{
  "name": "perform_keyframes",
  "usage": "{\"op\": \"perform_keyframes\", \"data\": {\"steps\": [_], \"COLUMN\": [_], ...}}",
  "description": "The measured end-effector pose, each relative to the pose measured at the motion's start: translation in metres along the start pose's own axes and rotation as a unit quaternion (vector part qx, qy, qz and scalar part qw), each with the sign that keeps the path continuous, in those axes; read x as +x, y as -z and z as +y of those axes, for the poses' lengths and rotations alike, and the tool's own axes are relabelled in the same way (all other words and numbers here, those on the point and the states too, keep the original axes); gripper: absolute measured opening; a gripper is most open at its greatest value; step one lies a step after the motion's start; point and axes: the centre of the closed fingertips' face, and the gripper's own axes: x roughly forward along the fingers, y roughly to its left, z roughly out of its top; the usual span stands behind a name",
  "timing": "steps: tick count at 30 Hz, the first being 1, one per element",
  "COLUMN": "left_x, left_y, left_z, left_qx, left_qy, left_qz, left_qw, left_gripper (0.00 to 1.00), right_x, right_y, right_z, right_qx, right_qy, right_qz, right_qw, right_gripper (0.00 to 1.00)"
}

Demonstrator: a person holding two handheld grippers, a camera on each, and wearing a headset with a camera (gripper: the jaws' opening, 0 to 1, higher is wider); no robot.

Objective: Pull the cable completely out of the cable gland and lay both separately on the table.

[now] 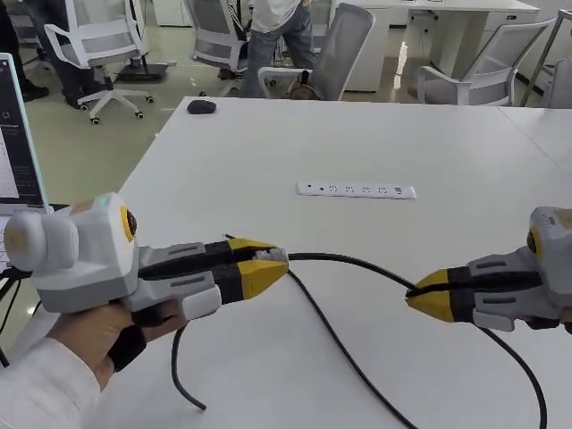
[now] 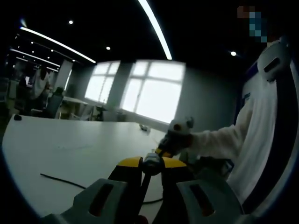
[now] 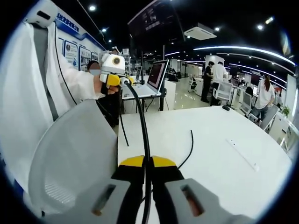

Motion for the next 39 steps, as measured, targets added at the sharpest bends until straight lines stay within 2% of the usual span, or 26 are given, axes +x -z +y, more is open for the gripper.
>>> {"op": "perform_keyframes", "data": {"steps": [6, 13, 16, 20, 24, 27, 31, 35, 39], "left_x": [0.002, 0.002, 0.002, 0.004, 0.006, 0.009, 0.014, 0.019, 0.024], "left_y": [-0.002, -0.006, -0.007, -0.006, -0.005, -0.003, 0.000, 0.002, 0.004], "left_z": [-0.002, 0.001, 0.003, 0.004, 0.004, 0.002, -0.001, -0.006, -0.012], "left_qx": [0.003, 0.007, 0.007, 0.007, 0.007, 0.008, 0.013, 0.017, 0.020], "left_qy": [0.001, -0.009, -0.013, -0.015, -0.015, -0.013, -0.009, -0.004, 0.004], "left_qz": [-0.001, -0.007, -0.007, -0.005, -0.002, 0.002, 0.012, 0.018, 0.024], "left_qw": [1.0000, 0.9999, 0.9999, 0.9998, 0.9999, 0.9999, 0.9998, 0.9997, 0.9995], "left_gripper": [0.16, 0.16, 0.16, 0.16, 0.16, 0.16, 0.16, 0.16, 0.16], "right_x": [-0.001, -0.002, -0.004, -0.002, 0.003, 0.012, 0.026, 0.036, 0.044], "right_y": [0.000, -0.005, -0.017, -0.030, -0.046, -0.064, -0.077, -0.091, -0.093], "right_z": [-0.003, -0.002, -0.001, 0.000, 0.006, 0.013, 0.024, 0.031, 0.034], "right_qx": [0.005, -0.001, -0.008, -0.021, -0.040, -0.047, -0.087, -0.098, -0.105], "right_qy": [0.008, 0.009, 0.007, 0.000, -0.009, -0.025, -0.045, -0.057, -0.067], "right_qz": [0.000, 0.009, -0.002, -0.004, -0.014, -0.038, -0.028, -0.041, -0.044], "right_qw": [1.0000, 0.9999, 0.9999, 0.9998, 0.9991, 0.9979, 0.9948, 0.9927, 0.9913], "right_gripper": [0.04, 0.05, 0.09, 0.14, 0.15, 0.15, 0.17, 0.16, 0.16]}}
